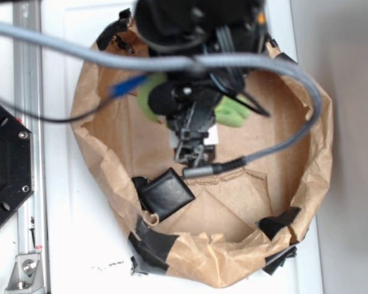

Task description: Grab the green animal.

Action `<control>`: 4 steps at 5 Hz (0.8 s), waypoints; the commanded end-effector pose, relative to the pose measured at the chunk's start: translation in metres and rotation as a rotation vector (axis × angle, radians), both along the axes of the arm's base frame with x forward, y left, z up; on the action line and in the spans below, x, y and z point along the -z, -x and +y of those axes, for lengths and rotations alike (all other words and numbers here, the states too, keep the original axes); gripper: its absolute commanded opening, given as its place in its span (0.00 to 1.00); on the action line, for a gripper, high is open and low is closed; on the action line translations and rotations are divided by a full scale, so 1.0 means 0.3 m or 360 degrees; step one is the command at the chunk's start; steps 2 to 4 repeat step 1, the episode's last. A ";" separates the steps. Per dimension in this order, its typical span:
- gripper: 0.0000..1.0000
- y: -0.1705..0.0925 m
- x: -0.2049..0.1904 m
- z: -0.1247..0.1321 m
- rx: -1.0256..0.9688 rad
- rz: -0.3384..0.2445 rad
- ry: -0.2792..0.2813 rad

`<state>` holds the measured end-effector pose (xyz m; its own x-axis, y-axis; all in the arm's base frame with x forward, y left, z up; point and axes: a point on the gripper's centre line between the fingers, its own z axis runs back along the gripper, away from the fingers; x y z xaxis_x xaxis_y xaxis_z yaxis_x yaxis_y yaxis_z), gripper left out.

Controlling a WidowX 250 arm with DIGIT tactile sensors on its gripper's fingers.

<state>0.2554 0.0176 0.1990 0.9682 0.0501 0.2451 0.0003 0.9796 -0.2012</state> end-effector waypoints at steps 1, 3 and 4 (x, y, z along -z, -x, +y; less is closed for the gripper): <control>0.00 -0.004 0.023 0.012 -0.0094 -0.0148 -0.0123; 0.00 -0.004 0.023 0.012 -0.0094 -0.0148 -0.0123; 0.00 -0.004 0.023 0.012 -0.0094 -0.0148 -0.0123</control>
